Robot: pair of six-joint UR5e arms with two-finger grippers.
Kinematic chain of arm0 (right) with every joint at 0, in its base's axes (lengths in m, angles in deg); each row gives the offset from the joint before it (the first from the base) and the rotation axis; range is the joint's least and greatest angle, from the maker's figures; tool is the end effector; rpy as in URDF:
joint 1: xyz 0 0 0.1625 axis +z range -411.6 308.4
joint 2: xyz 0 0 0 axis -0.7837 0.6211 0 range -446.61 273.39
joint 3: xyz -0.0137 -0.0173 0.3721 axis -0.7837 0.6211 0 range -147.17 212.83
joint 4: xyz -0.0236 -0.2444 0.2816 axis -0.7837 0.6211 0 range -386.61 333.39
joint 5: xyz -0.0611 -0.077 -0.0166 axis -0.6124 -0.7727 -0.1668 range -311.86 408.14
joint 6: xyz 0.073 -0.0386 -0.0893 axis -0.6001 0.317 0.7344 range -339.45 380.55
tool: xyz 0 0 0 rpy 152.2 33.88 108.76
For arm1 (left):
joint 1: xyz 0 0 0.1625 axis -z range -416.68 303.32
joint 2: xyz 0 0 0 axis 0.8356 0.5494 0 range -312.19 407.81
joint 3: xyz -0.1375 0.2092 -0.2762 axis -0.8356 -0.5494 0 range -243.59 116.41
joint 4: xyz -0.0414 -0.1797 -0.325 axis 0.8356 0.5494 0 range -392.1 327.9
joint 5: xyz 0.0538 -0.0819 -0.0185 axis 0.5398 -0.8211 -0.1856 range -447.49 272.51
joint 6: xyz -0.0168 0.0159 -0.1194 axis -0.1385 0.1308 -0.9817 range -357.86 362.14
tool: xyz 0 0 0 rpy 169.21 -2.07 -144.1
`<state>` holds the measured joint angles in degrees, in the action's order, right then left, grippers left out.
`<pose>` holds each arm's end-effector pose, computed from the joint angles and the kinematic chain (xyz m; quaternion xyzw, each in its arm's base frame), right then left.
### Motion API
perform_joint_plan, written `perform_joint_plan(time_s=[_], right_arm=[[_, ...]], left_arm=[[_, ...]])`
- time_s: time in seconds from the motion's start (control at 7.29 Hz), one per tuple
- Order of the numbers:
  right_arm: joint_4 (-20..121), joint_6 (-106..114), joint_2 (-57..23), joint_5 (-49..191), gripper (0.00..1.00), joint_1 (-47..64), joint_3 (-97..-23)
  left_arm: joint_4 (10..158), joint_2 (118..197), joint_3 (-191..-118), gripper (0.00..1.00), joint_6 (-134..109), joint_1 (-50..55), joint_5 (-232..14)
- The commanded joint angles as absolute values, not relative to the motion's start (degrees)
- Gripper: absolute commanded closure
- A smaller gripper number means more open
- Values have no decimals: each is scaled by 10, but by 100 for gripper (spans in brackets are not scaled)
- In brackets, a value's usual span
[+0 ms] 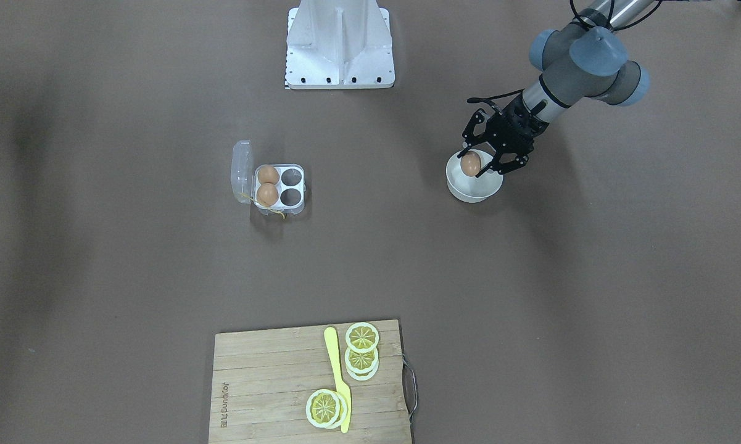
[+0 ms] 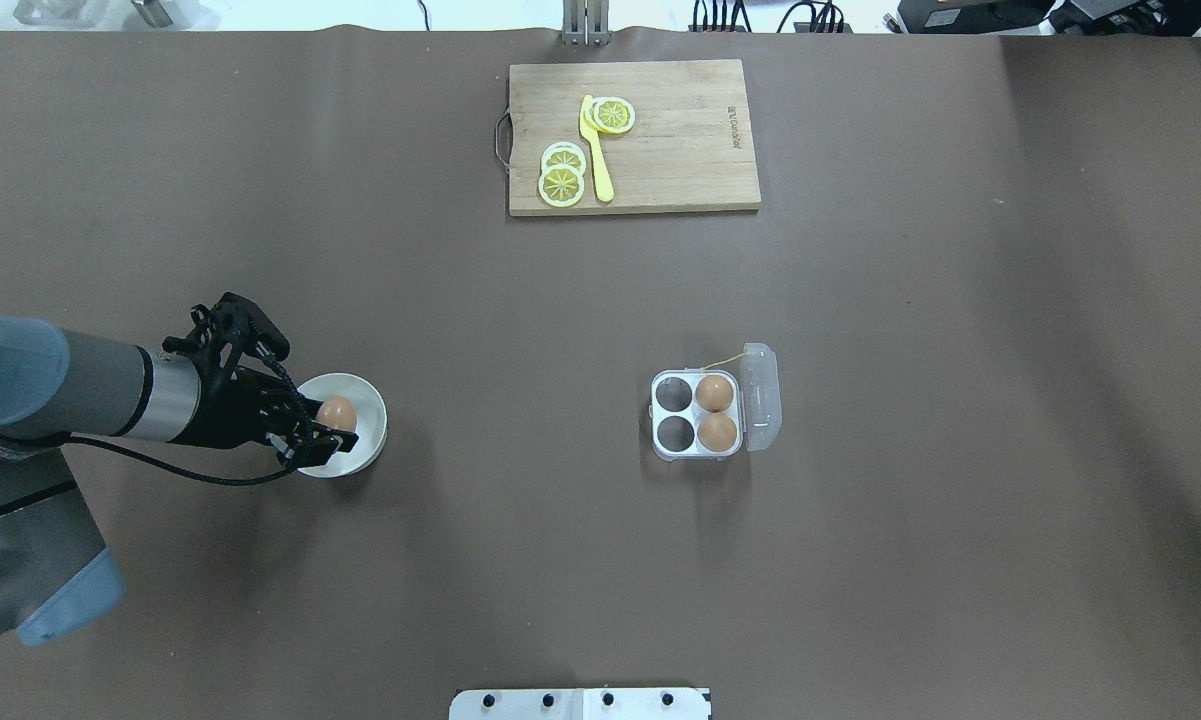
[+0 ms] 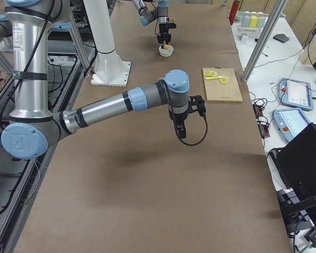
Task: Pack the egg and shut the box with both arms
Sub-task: 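Lift the egg with the left gripper and carry it over the egg box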
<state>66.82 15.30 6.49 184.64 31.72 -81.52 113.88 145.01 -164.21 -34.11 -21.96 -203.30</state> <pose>-0.0048 -0.4281 0.4575 0.1009 -0.4026 -0.0725 0.9069 0.3751 -0.3577 0.3603 0.2802 0.5440 0.2611 0.7466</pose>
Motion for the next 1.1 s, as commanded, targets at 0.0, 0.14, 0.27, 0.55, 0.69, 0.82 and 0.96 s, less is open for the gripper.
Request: perform_joint_plan(time_s=[0.0,0.14,0.27,0.55,0.69,0.82,0.96], right_arm=[[668,153,65,1846,0,317,-815],[668,153,65,1846,0,317,-814],[668,153,64,1845,0,317,-814],[668,153,64,1845,0,317,-813],[668,153,63,1845,0,317,-813],[668,153,62,1845,0,317,-813],[669,153,60,1845,0,317,-812]], left_arm=[[1163,1487,-1648,100,-341,-207,-2029],[1163,1518,-1646,100,-341,-209,-2009],[1171,1546,-1635,100,-339,-212,-1999],[1260,1617,-1554,100,-338,-215,-1989],[1308,1636,-1524,100,-335,-240,-1957],[1327,1651,-1514,100,-329,-265,-1916],[1326,1674,-1507,100,-320,-287,-1888]])
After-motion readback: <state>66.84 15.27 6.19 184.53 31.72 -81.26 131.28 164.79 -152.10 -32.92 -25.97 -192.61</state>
